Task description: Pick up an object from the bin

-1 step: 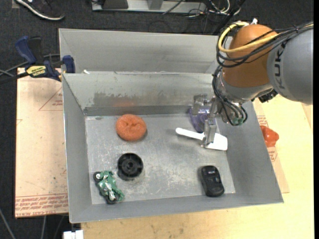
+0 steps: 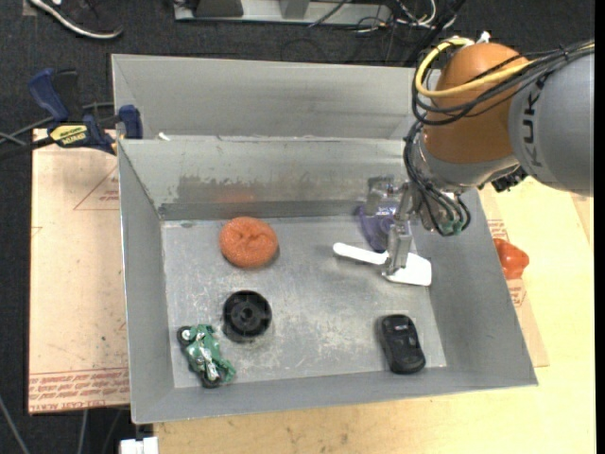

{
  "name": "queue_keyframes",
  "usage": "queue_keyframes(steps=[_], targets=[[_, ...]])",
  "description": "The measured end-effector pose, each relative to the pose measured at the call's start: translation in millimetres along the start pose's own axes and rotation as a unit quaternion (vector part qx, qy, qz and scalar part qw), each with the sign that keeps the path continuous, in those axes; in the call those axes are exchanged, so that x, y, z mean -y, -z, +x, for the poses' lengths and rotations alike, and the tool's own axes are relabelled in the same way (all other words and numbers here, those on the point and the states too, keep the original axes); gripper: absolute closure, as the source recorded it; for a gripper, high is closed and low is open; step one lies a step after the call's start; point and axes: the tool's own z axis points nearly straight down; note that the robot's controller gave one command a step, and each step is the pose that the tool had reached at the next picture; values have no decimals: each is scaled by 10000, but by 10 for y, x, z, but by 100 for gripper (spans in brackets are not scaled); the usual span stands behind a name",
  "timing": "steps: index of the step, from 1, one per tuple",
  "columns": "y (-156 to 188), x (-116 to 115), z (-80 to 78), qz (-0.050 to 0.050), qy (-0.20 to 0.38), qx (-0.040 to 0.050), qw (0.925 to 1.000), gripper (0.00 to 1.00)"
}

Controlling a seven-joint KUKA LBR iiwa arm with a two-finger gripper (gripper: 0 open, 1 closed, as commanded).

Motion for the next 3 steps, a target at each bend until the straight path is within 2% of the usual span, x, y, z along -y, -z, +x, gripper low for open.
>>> queue_keyframes(steps=[1, 2, 3], targets=[[-230, 105, 39, -7, -467, 36, 9989, 0], [-393, 470, 167, -4, -894, -15, 9960, 0], [-447, 552, 168, -11, -1628, 37, 9866, 0]])
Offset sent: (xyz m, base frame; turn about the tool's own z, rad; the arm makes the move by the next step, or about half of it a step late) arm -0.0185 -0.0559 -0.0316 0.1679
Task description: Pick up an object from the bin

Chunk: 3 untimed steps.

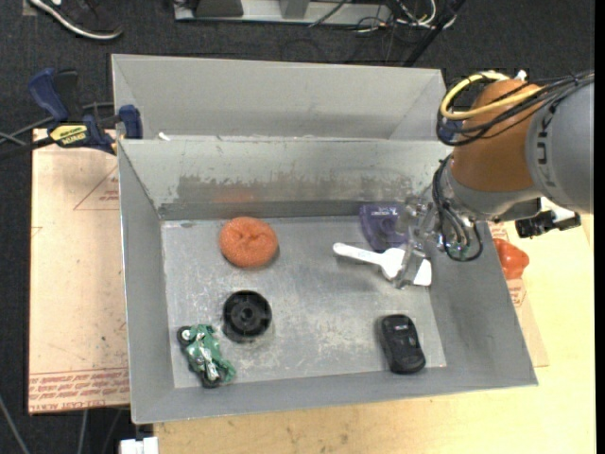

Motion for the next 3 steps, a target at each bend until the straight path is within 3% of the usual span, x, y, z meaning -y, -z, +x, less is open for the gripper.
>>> queue_keyframes(steps=[1, 2, 3], targets=[[-437, -120, -14, 8, -247, -17, 9997, 0], [-560, 26, 65, -19, -743, 47, 9972, 100], [-560, 26, 65, -18, -741, 47, 9972, 100]])
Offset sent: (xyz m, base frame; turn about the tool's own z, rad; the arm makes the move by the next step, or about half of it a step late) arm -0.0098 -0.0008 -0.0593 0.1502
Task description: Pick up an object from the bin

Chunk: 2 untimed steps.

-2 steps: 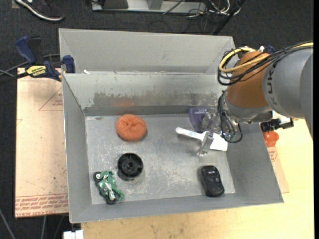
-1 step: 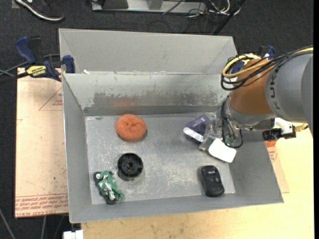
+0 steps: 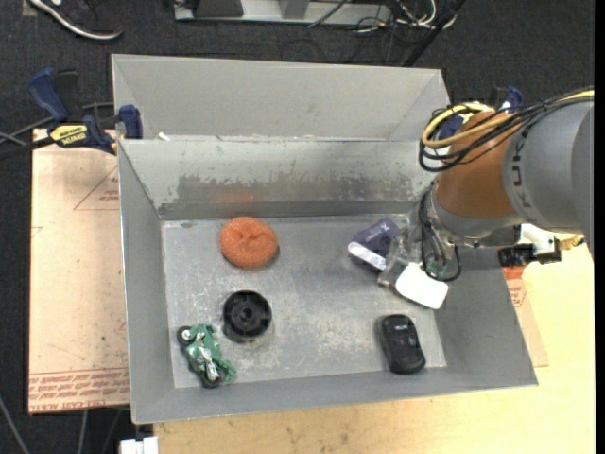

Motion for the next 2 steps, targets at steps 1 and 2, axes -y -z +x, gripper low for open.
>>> queue_keyframes(steps=[1, 2], targets=[[45, 4, 15, 7, 0, -27, 10000, 100], [247, 3, 28, 11, 5, -47, 10000, 100]])
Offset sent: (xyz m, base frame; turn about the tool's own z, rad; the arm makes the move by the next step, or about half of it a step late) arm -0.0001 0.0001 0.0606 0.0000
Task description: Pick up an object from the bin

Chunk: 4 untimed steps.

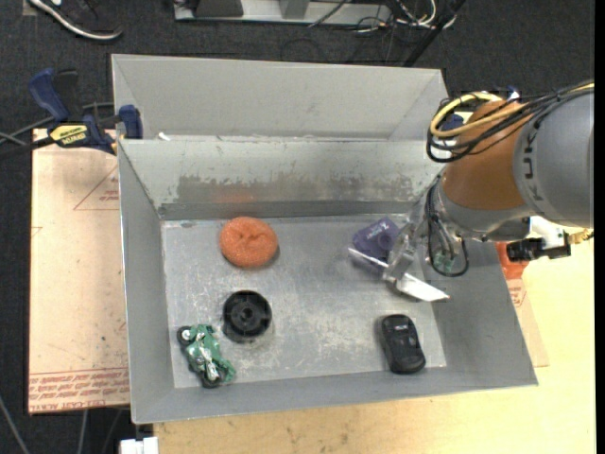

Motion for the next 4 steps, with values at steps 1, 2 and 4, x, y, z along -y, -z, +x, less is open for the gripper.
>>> queue_keyframes(steps=[1, 2, 4], targets=[[165, -5, -18, -7, 2, 28, 10000, 100], [316, -5, -13, -5, 4, 17, 10000, 100], [595, -10, -22, -11, 5, 33, 10000, 100]])
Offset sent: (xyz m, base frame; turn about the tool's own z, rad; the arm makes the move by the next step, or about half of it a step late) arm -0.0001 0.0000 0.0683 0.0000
